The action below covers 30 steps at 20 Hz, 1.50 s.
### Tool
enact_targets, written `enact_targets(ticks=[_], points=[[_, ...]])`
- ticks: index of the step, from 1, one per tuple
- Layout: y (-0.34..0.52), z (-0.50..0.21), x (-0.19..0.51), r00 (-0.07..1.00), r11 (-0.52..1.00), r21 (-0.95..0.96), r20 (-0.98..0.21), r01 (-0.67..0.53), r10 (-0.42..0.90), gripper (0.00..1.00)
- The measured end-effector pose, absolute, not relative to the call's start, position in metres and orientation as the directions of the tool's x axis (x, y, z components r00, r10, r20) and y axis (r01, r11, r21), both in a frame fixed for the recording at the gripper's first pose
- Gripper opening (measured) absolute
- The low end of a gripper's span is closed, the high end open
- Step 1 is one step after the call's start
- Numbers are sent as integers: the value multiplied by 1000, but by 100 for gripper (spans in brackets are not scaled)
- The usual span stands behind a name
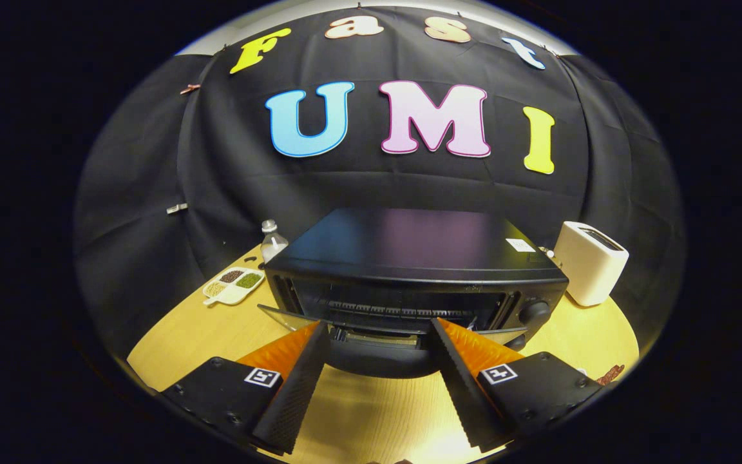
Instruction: Open the toaster oven, put the food inside, and close the toaster oven door.
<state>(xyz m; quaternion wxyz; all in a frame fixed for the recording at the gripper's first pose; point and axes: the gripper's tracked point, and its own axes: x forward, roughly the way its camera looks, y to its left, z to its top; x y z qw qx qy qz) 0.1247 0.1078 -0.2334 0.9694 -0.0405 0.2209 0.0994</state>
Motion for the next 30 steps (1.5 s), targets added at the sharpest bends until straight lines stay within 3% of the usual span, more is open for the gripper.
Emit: enact_targets(ticks=[8,22,30], points=[[106,-252,92,878,962,-103,-442,-254,185,97],[93,-340,23,739,969,-48,-657,-241,152,98],[80,-275,4,830,977,-31,-534,-210,161,98]])
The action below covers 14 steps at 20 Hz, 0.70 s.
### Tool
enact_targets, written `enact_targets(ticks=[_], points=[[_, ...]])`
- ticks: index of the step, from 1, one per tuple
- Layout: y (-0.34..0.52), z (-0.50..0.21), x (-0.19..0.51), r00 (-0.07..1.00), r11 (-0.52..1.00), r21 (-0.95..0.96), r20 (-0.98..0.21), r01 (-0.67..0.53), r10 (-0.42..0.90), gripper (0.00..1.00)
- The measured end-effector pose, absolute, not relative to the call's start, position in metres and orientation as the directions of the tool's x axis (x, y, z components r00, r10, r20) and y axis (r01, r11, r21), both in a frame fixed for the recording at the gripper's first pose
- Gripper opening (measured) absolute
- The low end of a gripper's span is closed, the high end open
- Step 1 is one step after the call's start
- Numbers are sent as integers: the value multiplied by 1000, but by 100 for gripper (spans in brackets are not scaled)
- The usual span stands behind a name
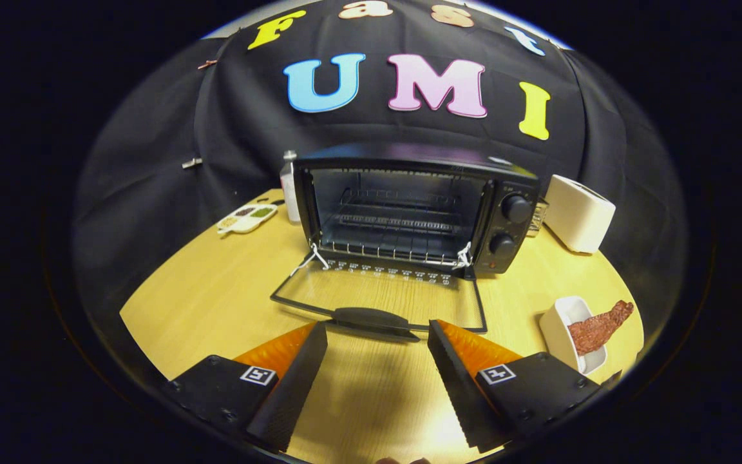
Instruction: Open the toaster oven, put the food inside, and close the toaster oven door.
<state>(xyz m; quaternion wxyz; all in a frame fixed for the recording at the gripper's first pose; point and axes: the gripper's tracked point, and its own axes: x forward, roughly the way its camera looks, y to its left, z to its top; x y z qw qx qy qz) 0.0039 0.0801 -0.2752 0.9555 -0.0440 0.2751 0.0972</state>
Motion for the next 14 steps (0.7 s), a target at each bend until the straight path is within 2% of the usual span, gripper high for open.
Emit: enact_targets(ticks=[6,14], points=[[58,-197,0,896,978,-41,-411,-204,170,98],[-16,-109,-1,953,981,-132,-285,-144,102,98]])
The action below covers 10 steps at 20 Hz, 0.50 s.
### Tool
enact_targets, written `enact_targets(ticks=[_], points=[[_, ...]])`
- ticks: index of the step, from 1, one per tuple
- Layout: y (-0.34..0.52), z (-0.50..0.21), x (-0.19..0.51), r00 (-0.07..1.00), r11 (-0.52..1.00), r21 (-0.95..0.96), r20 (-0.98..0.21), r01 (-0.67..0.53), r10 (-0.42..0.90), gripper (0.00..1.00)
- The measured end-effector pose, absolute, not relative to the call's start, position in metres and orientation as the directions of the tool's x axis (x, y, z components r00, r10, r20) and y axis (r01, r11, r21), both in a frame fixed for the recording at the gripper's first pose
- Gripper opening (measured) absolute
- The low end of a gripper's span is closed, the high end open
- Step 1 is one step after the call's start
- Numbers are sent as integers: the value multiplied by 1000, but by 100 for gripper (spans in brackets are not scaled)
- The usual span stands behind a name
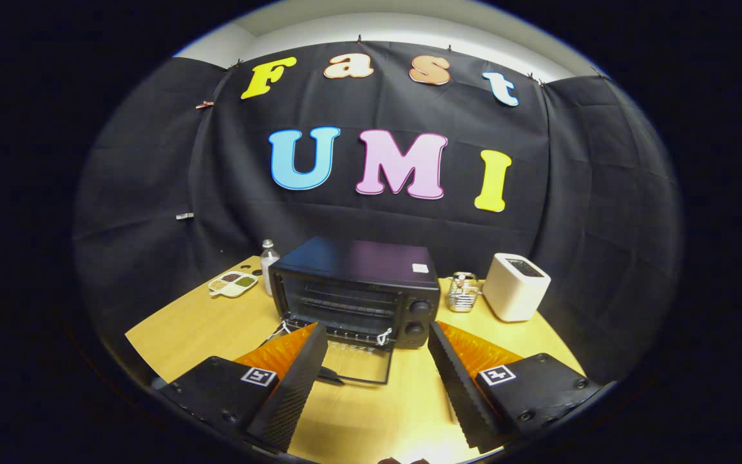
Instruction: Open the toaster oven, put the food inside, and close the toaster oven door.
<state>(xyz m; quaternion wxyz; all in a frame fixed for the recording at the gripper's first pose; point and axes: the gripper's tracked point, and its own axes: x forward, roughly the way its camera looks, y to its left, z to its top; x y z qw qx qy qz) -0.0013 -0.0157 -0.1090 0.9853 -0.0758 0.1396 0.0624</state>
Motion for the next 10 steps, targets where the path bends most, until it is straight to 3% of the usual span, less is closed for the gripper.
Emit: enact_targets(ticks=[5,10], points=[[-66,-96,2,958,982,-144,-275,-119,76,98],[-120,-104,15,937,992,-62,-340,-110,82,98]])
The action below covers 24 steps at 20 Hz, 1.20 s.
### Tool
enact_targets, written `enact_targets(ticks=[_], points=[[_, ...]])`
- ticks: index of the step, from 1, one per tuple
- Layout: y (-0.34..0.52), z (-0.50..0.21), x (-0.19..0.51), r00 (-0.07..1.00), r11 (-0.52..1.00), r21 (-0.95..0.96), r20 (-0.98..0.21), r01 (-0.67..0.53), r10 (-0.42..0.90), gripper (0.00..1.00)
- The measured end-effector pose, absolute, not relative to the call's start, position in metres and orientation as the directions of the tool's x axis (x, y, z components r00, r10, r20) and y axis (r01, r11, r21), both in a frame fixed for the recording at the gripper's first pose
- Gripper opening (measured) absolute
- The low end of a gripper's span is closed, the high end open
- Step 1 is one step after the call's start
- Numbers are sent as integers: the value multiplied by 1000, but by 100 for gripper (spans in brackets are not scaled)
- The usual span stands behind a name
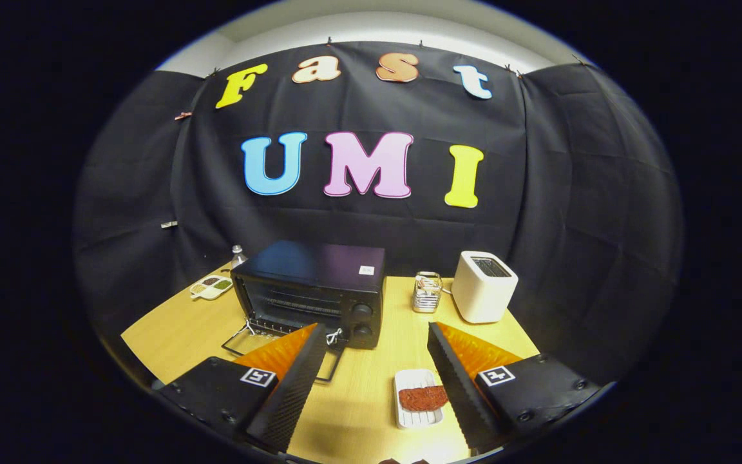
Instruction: Open the toaster oven, put the food inside, and close the toaster oven door.
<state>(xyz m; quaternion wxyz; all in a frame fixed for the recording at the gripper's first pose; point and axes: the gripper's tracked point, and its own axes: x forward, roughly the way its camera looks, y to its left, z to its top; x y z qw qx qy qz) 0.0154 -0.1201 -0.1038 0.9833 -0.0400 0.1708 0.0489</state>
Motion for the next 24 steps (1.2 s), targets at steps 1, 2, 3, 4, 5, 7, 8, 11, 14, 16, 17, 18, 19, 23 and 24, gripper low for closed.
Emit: enact_targets(ticks=[1,2,3,4,5,7,8,11,14,16,17,18,19,23,24], points=[[-134,-107,21,931,993,-50,-356,-109,84,98],[-145,-109,23,925,993,-31,-368,-112,93,98],[-157,-113,27,916,993,-13,-388,-117,103,98],[-169,-121,29,903,993,2,-415,-121,111,98],[-182,-133,31,884,992,18,-451,-127,121,98],[-207,-157,32,844,991,55,-519,-125,135,97],[-218,-169,32,822,989,82,-550,-122,147,97],[-242,-216,30,733,980,162,-652,-116,195,99],[-252,-259,29,645,963,247,-720,-109,258,99],[-254,-279,32,614,951,295,-734,-97,290,99],[-253,-284,35,603,942,324,-735,-89,310,99],[-251,-288,37,590,932,353,-736,-82,331,98],[-246,-293,38,573,923,377,-740,-79,352,98],[-231,-305,36,518,896,435,-748,-89,415,84],[-229,-310,34,502,897,434,-758,-88,416,76]])
